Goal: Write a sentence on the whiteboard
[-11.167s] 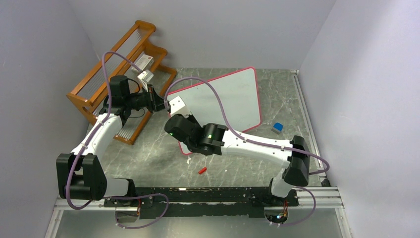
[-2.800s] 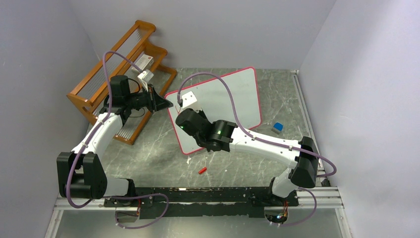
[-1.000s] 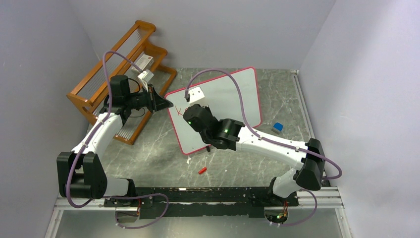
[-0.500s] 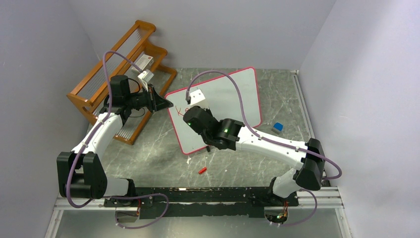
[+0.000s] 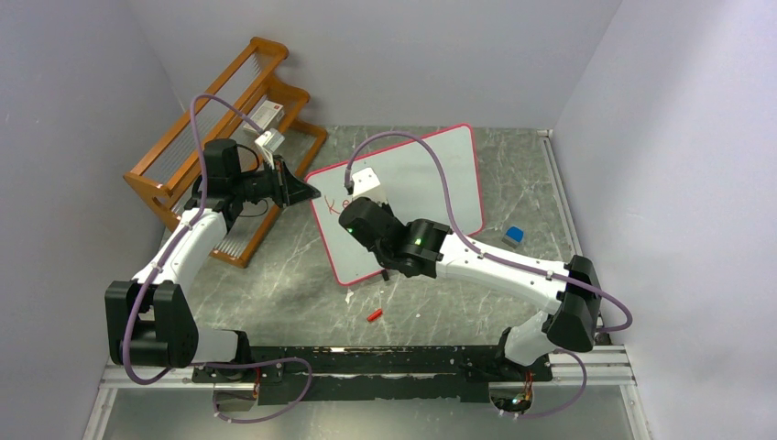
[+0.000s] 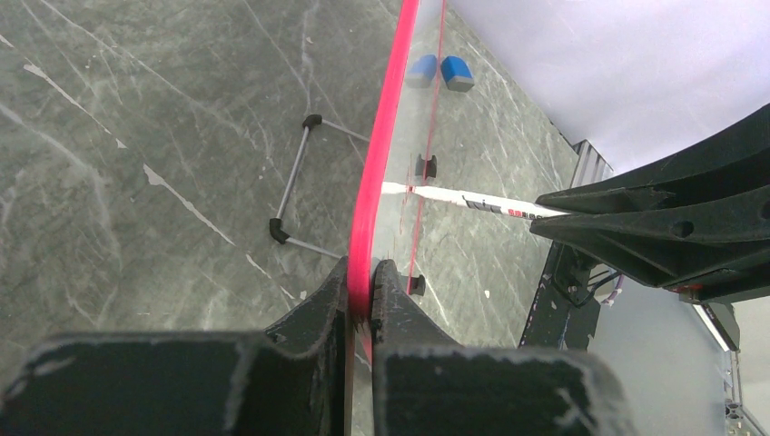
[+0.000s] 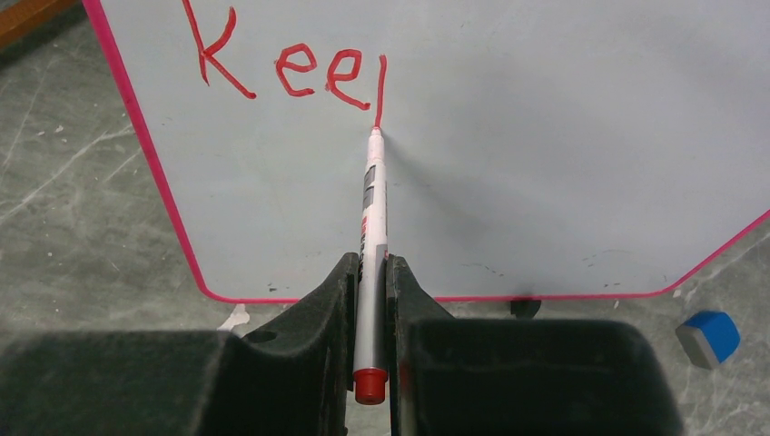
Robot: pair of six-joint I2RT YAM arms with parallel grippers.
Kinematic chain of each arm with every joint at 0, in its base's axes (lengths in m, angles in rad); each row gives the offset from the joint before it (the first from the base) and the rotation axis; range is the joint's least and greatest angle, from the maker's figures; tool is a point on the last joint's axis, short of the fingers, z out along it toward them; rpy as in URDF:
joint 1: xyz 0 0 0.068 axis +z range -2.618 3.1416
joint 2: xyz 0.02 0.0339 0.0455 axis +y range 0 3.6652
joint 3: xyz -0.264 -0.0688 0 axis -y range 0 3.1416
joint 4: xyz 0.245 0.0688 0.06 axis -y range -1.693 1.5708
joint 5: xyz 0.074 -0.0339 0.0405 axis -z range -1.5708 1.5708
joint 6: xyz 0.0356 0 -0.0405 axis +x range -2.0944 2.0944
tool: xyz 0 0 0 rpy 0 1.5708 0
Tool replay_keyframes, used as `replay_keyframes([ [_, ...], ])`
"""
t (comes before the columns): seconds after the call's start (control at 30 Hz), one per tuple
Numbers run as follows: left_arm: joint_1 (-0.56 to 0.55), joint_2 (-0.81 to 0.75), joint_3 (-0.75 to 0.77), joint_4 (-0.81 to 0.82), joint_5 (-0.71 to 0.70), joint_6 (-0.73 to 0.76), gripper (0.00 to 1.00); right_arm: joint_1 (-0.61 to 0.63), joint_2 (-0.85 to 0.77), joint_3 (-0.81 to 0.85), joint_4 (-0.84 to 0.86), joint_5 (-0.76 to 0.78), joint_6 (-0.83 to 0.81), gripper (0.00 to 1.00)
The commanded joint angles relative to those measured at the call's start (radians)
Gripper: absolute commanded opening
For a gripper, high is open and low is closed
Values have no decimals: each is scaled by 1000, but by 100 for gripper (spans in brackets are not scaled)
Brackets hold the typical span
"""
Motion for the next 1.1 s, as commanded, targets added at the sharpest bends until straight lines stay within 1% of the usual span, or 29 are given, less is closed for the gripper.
replay_keyframes([
  [0.0, -26, 25, -8, -60, -75, 103, 5, 0, -17, -3, 11, 16, 4, 0],
  [0.2, -26, 26, -8, -59, -77, 102, 5, 1, -68, -27, 84, 39, -19, 0],
  [0.5, -26, 27, -9, -57, -72, 102, 5, 0, -65, -40, 168, 69, -53, 0],
  [1.07, -26, 29, -9, -59, -72, 102, 5, -8, -1, -9, 166, 50, -67, 0],
])
